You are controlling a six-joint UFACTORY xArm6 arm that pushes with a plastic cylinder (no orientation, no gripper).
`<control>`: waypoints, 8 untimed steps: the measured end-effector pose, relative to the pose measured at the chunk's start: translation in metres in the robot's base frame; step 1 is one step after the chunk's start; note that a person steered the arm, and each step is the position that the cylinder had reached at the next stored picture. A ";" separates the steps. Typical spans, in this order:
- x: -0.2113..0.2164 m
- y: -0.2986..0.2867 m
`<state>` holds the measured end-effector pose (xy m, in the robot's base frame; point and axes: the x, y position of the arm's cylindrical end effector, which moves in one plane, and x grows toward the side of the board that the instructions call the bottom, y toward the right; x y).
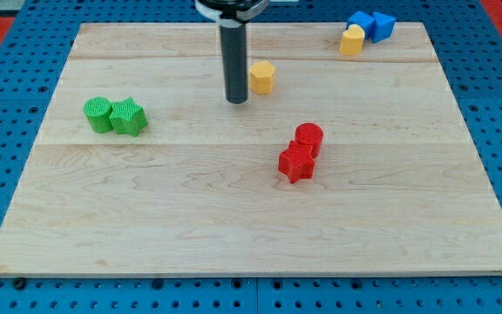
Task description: Push the yellow hexagon towards the yellow heart
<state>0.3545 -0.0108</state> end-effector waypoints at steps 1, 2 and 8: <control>-0.015 0.028; -0.022 0.029; -0.051 0.123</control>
<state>0.3034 0.1126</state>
